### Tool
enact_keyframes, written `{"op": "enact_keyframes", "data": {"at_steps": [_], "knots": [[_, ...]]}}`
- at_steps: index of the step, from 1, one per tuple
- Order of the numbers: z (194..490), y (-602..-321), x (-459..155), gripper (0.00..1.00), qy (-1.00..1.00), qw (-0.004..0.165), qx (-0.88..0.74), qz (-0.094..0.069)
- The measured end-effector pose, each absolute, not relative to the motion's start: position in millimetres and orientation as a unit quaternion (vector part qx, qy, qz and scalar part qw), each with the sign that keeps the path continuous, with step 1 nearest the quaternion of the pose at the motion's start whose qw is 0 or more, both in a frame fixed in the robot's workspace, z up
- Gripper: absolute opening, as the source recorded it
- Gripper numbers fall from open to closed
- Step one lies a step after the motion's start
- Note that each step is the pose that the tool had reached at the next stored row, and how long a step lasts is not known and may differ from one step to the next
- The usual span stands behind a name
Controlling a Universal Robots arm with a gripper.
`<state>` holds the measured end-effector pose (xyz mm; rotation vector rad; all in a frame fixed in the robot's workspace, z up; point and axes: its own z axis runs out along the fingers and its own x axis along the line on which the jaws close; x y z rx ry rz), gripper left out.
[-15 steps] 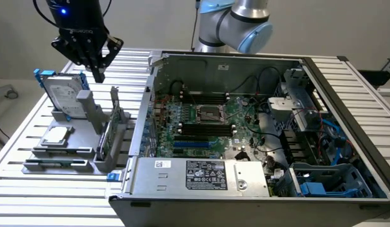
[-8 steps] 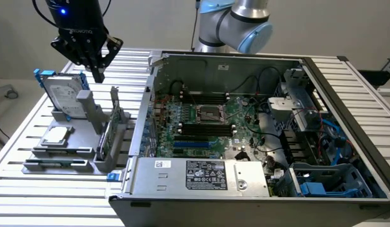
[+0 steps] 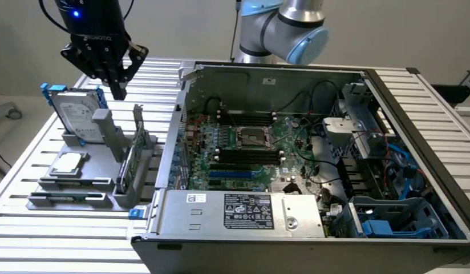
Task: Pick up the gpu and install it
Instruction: 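Pick up the gpu and move the gpu toward the slot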
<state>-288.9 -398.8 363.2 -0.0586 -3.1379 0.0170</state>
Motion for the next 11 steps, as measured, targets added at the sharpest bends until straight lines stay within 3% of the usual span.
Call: {"op": "enact_keyframes", "data": {"at_steps": [1, 2, 4, 5, 11], "knots": [[363.2, -398.8, -288.9, 0.12, -1.0, 0.002, -0.019, 0.005], [363.2, -398.8, -288.9, 0.24, -1.0, 0.002, -0.019, 0.005], [363.2, -398.8, -288.9, 0.24, -1.0, 0.002, -0.019, 0.005], [363.2, -398.8, -288.9, 0.3, -1.0, 0.002, -0.019, 0.005], [355.0, -403.7, -289.2, 0.3, -1.0, 0.002, -0.019, 0.006]]}}
